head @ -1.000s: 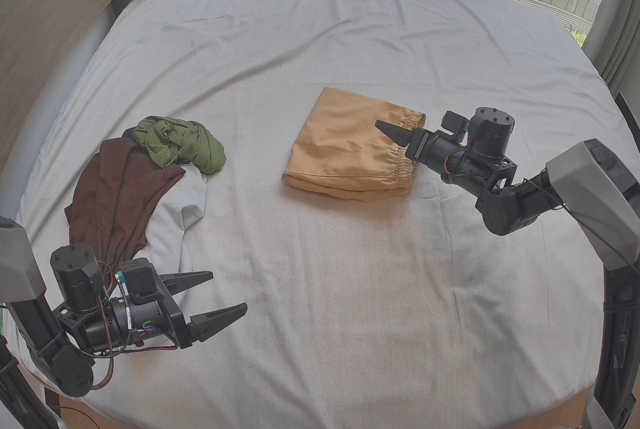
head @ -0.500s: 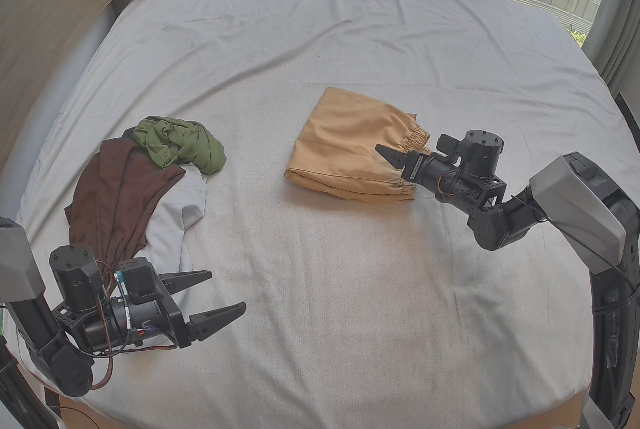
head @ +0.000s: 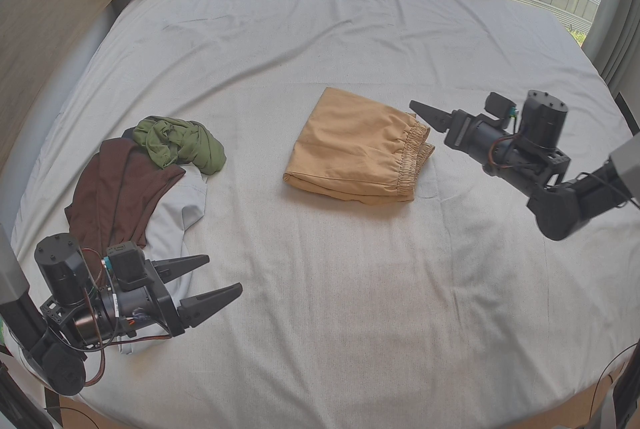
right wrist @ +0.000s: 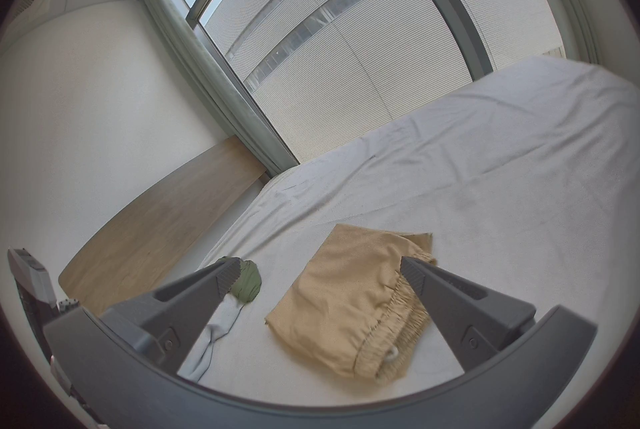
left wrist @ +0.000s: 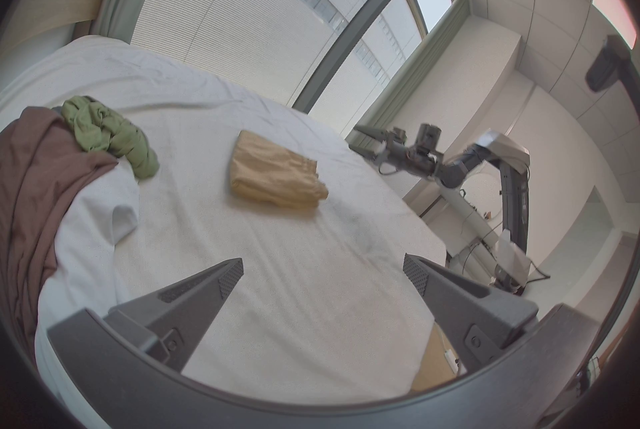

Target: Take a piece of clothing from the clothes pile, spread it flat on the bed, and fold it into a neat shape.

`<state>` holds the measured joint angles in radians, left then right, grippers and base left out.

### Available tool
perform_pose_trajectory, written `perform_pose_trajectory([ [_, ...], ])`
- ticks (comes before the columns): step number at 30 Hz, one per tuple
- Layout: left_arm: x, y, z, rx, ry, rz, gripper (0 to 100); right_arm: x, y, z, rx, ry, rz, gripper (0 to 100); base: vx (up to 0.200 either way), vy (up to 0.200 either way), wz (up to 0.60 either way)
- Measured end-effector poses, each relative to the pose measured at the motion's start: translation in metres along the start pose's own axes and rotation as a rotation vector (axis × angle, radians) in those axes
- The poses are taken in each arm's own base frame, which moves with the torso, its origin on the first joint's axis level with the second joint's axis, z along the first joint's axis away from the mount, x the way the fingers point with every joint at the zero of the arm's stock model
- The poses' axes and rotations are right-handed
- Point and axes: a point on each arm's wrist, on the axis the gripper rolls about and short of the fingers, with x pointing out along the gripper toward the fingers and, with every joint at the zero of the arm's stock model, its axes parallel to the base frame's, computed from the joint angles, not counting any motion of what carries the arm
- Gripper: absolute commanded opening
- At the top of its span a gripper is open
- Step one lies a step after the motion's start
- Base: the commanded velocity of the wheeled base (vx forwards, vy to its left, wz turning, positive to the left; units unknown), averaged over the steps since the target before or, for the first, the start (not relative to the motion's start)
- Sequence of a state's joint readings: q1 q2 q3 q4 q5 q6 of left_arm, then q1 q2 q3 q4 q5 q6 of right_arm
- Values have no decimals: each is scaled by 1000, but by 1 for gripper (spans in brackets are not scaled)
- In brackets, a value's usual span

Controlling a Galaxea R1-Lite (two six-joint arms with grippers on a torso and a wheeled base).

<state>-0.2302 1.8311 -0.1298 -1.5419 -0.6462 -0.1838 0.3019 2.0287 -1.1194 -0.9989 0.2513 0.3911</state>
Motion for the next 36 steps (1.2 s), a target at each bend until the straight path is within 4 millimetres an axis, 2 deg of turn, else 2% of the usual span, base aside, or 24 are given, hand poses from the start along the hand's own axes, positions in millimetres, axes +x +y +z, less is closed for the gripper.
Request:
perform_pose_trajectory([
  [3,-4,-10,13,-4,-52,-27,100,-39,13,11,-44,14,-11,100,0,0,0],
  [7,-12,-24,27,14,-113,-52,100,-84,24,13,-109,42,-28,100,0,0,0],
  [12,-31,-41,39,40,-193,-44,100,-150,39,9,-183,72,-44,100,0,0,0],
  [17,-61,-62,46,45,-281,39,100,-222,50,-4,-238,77,-78,100,0,0,0],
  [20,-78,-72,42,20,-275,93,100,-252,53,-8,-264,48,-101,100,0,0,0],
  [23,-94,-80,30,-31,-211,146,100,-281,57,-11,-291,4,-134,100,0,0,0],
  [29,-125,-96,8,-84,-135,196,100,-321,65,-19,-323,-57,-194,100,0,0,0],
  [33,-145,-107,-3,-78,-152,201,100,-347,71,-32,-326,-52,-219,100,0,0,0],
  [36,-157,-114,-12,-72,-169,205,100,-367,75,-49,-317,-13,-233,100,0,0,0],
])
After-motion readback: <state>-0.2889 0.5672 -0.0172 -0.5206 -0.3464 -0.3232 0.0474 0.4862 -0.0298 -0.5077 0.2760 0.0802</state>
